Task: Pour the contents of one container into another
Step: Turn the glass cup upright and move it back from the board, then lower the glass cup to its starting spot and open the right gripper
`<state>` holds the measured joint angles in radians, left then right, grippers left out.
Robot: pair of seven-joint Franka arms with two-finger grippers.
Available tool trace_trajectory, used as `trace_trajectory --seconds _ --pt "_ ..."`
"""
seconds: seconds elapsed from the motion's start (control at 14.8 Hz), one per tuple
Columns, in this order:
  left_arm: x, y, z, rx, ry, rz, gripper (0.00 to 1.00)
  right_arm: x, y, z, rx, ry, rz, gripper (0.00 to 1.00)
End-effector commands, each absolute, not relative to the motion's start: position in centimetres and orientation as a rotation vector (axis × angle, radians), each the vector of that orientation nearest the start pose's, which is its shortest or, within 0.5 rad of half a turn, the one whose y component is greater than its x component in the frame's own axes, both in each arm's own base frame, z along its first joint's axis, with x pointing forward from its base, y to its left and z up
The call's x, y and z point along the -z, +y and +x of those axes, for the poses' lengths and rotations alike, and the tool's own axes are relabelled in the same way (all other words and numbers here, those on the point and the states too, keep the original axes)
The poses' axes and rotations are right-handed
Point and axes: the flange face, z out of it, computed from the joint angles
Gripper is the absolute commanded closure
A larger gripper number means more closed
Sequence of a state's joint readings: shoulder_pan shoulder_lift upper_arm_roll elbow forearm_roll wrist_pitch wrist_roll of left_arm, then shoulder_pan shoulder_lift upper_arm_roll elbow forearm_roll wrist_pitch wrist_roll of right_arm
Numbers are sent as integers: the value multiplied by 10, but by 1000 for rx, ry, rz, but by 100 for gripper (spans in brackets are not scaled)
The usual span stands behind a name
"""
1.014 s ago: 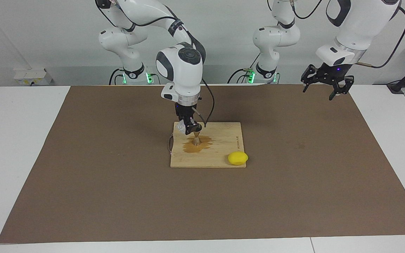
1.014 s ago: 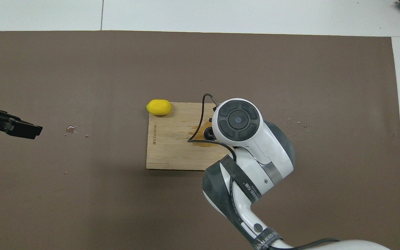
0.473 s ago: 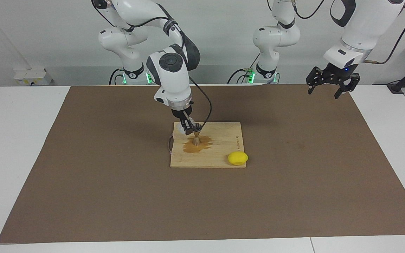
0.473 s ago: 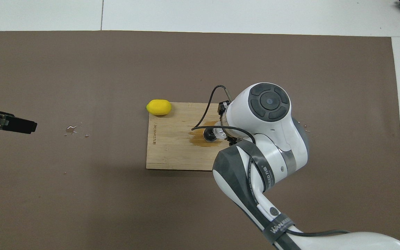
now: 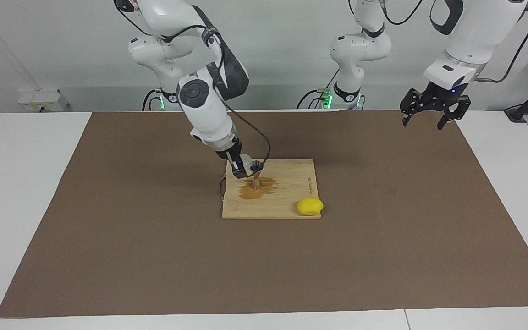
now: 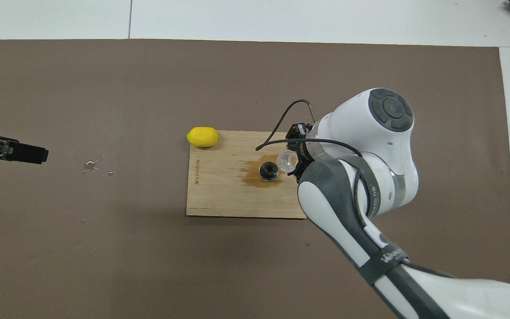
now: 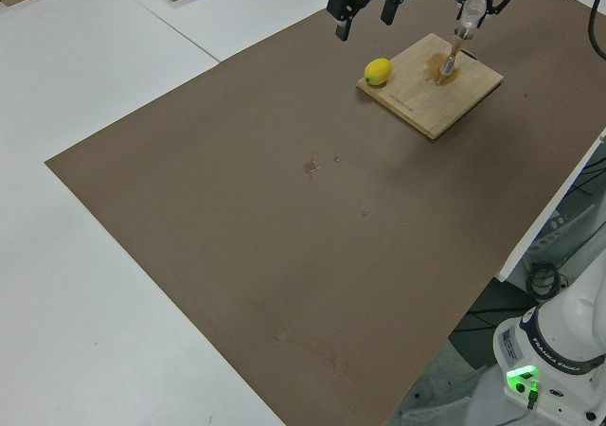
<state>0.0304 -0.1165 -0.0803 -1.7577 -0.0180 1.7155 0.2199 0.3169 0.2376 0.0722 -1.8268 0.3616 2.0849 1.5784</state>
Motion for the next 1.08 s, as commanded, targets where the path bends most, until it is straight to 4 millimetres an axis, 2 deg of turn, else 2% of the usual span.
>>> trace_trajectory --seconds 0.0,0.27,0.41,0.47,0.88,1.01 --pt "-600 -30 540 116 393 -3099 0 -393 203 575 -484 1799 -2197 100" --pt "-593 -31 550 136 395 -3103 0 -359 129 578 -616 1781 -2035 100" --pt "-605 -33 559 167 398 -3099 0 -345 88 577 -646 1790 -1956 100" --pt "-603 -32 561 162 398 -3100 0 -336 73 576 -660 1778 -1941 100" --pt "-594 -38 569 175 358 -3107 0 -270 -9 570 -721 1650 -1959 100" --pt "-593 -35 568 163 339 -3111 0 -259 -23 568 -721 1625 -1964 100"
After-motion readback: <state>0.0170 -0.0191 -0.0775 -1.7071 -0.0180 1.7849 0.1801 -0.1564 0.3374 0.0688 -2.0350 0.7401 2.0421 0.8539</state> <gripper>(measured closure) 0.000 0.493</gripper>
